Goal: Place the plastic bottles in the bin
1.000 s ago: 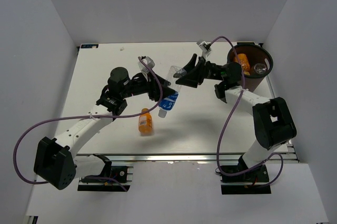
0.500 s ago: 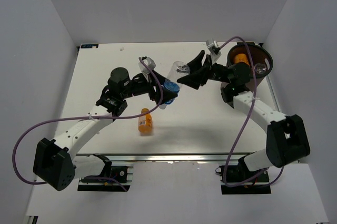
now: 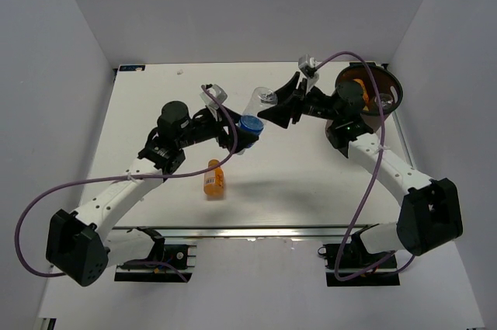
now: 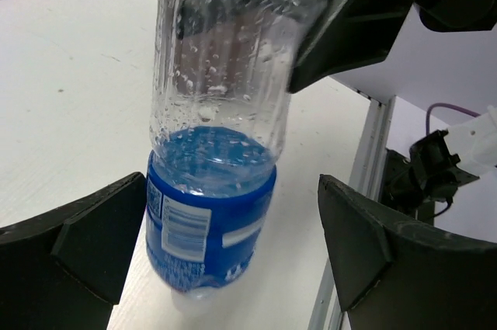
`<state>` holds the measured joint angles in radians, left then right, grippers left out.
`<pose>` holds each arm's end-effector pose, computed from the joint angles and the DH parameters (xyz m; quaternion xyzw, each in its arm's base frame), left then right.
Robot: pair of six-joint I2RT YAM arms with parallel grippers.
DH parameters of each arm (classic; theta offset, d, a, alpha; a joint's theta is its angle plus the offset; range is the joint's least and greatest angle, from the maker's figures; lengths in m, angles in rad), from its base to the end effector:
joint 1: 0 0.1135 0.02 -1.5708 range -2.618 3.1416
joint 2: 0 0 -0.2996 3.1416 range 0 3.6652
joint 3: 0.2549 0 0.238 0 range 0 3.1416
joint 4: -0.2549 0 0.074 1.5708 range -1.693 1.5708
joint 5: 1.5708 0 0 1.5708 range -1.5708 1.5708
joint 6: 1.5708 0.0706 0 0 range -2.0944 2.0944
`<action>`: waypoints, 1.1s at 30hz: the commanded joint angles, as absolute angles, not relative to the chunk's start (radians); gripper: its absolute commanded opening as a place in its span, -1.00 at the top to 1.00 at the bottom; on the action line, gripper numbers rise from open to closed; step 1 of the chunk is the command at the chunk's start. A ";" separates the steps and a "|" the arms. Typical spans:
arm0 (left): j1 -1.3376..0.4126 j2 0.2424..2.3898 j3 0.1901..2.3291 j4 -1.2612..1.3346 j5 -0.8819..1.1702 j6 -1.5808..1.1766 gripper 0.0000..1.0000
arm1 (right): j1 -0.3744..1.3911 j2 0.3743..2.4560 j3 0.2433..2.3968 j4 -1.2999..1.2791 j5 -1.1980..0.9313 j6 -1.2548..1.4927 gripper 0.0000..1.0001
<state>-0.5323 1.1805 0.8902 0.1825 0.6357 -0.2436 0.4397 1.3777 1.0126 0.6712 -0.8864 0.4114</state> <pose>0.2147 -0.1751 0.3681 0.3083 0.6695 -0.4553 0.4994 0.2592 0.1824 0.4171 -0.3534 0.5290 0.5317 0.5591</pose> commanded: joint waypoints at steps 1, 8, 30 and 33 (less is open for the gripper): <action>-0.538 1.082 0.891 0.192 0.606 -0.229 -0.96 | 0.420 1.381 1.066 0.508 -0.778 0.266 1.00; -0.540 1.058 0.908 0.120 0.467 -0.232 -0.96 | 0.394 1.358 1.134 0.305 -0.657 0.157 1.00; -0.483 1.209 0.897 -0.113 -0.115 -0.411 -0.96 | 0.143 1.161 1.384 0.017 0.103 -0.106 1.00; -0.483 1.227 0.882 -0.095 -0.097 -0.413 -0.96 | 0.100 1.184 1.374 0.009 0.181 -0.121 1.00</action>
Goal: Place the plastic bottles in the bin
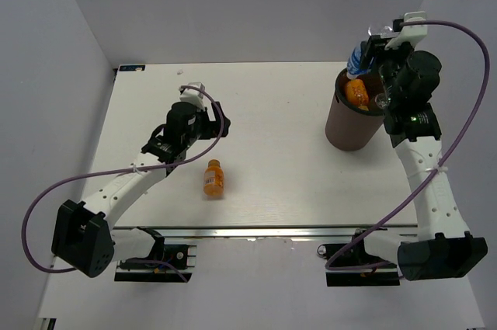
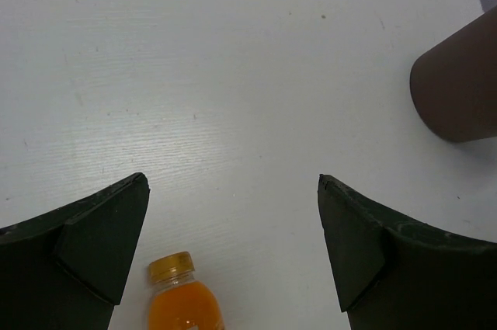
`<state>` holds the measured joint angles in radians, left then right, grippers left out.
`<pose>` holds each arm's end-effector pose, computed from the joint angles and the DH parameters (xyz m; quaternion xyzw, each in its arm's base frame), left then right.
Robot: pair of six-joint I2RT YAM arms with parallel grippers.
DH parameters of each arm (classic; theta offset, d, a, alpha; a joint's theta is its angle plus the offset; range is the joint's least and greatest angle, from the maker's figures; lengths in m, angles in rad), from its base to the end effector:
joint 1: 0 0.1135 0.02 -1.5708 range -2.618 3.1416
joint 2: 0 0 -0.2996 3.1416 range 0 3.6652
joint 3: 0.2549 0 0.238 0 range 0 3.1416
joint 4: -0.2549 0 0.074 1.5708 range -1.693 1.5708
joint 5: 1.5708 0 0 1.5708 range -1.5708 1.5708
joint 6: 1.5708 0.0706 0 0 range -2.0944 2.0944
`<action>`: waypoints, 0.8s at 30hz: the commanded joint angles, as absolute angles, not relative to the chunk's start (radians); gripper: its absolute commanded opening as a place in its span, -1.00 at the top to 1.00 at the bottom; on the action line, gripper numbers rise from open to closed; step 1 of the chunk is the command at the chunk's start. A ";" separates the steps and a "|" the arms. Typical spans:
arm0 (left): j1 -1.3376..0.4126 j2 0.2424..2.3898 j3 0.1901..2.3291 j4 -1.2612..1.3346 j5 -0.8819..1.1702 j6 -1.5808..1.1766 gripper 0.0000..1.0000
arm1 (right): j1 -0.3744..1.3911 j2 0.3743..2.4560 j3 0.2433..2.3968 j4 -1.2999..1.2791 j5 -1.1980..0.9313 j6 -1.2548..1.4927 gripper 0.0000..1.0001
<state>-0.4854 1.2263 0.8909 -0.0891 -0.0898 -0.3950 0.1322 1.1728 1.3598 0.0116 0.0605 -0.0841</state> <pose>0.2573 -0.1286 0.3169 0.0136 0.8396 -0.1967 0.5062 0.2589 0.0301 0.5200 -0.0451 0.6321 -0.0006 0.7736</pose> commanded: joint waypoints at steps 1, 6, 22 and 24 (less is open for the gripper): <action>-0.483 1.232 0.879 -0.094 -0.092 -0.414 -0.96 | 0.086 1.199 1.361 0.009 0.196 -0.120 1.00; -0.483 1.250 0.882 -0.112 -0.069 -0.417 -0.97 | 0.032 1.239 1.302 0.055 0.219 -0.129 1.00; -0.483 1.252 0.810 -0.147 -0.043 -0.445 -0.96 | 0.012 1.306 1.010 0.503 0.054 -0.118 1.00; -0.483 1.259 0.815 -0.147 -0.044 -0.445 -0.96 | 0.012 1.287 1.006 0.551 0.034 -0.107 1.00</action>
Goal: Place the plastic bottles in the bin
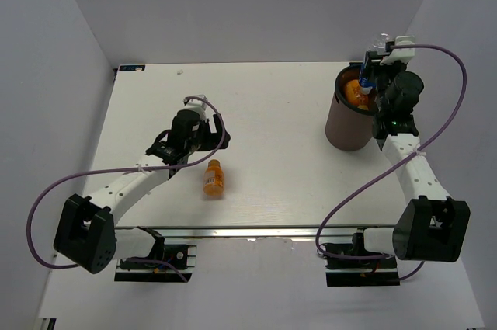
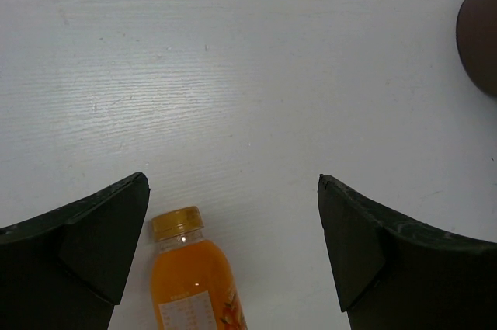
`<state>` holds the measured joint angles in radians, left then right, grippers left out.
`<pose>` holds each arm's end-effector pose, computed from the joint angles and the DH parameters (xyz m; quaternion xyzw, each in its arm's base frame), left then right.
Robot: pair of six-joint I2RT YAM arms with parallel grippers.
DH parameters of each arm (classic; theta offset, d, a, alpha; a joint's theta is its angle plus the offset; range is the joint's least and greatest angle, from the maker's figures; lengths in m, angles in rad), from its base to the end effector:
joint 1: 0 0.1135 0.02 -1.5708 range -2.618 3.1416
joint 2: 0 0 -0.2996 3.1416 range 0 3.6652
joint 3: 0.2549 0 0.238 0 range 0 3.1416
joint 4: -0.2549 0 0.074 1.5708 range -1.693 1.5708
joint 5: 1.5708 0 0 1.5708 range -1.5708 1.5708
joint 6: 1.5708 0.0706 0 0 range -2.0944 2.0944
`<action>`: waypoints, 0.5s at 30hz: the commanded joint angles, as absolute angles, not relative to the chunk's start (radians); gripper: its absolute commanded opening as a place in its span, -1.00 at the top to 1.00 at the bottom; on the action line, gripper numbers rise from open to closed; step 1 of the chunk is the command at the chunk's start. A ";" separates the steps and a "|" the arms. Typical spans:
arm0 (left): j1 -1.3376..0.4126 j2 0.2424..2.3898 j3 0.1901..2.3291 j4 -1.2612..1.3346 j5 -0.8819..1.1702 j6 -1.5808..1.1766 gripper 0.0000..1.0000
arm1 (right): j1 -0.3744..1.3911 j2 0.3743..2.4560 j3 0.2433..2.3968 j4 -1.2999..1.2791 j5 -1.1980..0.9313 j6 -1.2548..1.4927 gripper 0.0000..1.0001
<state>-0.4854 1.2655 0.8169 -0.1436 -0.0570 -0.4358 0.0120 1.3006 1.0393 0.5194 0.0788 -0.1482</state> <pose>0.2525 -0.1287 0.2728 0.0085 0.8824 -0.1863 0.4320 0.3177 -0.0017 0.4376 -0.0177 0.6103 -0.0778 0.7881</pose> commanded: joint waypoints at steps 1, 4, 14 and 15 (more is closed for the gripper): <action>-0.483 1.262 0.818 -0.153 -0.044 -0.445 -0.96 | 0.011 1.284 1.015 0.554 0.032 -0.092 1.00; -0.483 1.281 0.822 -0.147 -0.038 -0.445 -0.96 | 0.012 1.281 1.060 0.557 0.051 -0.077 1.00; -0.483 1.308 0.841 -0.150 -0.037 -0.437 -0.96 | 0.011 1.304 1.017 0.684 0.069 -0.046 1.00; -0.483 1.307 0.841 -0.150 -0.038 -0.436 -0.96 | 0.012 1.307 1.002 0.708 0.066 -0.055 1.00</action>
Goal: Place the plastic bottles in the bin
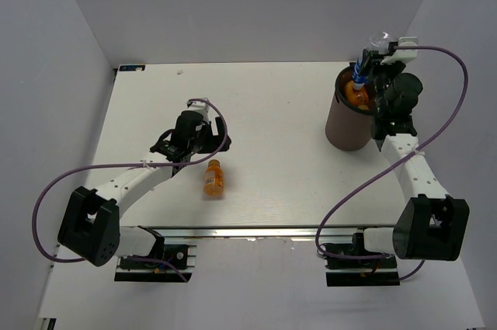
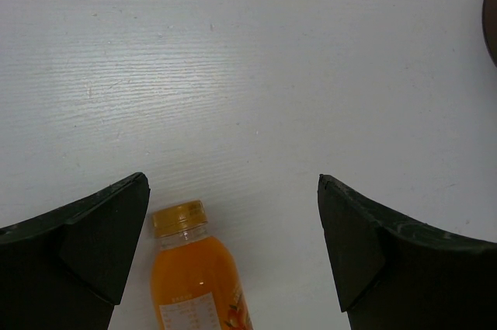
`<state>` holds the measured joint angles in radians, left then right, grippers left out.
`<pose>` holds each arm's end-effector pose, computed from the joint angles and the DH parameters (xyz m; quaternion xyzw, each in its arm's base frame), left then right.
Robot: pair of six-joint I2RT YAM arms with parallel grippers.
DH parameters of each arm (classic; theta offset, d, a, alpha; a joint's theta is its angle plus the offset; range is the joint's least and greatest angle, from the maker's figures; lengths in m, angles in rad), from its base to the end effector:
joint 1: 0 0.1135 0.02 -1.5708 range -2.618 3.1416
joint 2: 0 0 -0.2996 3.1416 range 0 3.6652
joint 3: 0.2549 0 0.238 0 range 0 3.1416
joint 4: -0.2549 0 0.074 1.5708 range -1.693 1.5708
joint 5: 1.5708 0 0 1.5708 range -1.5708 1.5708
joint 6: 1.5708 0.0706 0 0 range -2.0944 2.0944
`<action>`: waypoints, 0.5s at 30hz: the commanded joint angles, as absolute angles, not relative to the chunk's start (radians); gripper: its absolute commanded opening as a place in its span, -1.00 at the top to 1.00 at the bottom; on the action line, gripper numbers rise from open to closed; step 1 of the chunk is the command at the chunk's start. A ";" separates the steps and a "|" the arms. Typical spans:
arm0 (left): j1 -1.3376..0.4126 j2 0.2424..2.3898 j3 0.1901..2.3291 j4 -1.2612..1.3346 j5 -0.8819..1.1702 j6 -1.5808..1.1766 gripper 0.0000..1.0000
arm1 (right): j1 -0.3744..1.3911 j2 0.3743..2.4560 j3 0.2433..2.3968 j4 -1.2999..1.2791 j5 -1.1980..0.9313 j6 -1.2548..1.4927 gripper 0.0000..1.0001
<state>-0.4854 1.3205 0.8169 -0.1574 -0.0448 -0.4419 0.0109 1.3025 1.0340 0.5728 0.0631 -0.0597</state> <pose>0.2585 -0.1328 0.2565 0.0097 0.8981 -0.1785 0.4019 0.3164 -0.0010 0.4424 0.0045 0.5920 -0.0383 0.8050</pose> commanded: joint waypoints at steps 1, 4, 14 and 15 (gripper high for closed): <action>-0.483 1.307 0.841 -0.152 -0.038 -0.434 -0.96 | 0.012 1.313 0.990 0.763 0.067 -0.063 1.00; -0.483 1.304 0.842 -0.153 -0.041 -0.433 -0.97 | 0.012 1.341 0.936 0.857 0.057 -0.064 1.00; -0.483 1.296 0.847 -0.156 -0.043 -0.425 -0.96 | 0.012 1.278 0.802 0.839 0.127 0.023 1.00; -0.483 1.299 0.848 -0.153 -0.041 -0.425 -0.96 | 0.012 1.272 0.798 0.836 0.143 0.032 1.00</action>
<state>-0.4854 1.3201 0.8177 -0.1577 -0.0448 -0.4343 0.0143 1.3251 0.8085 0.8398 0.0681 0.0029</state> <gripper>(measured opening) 0.983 0.591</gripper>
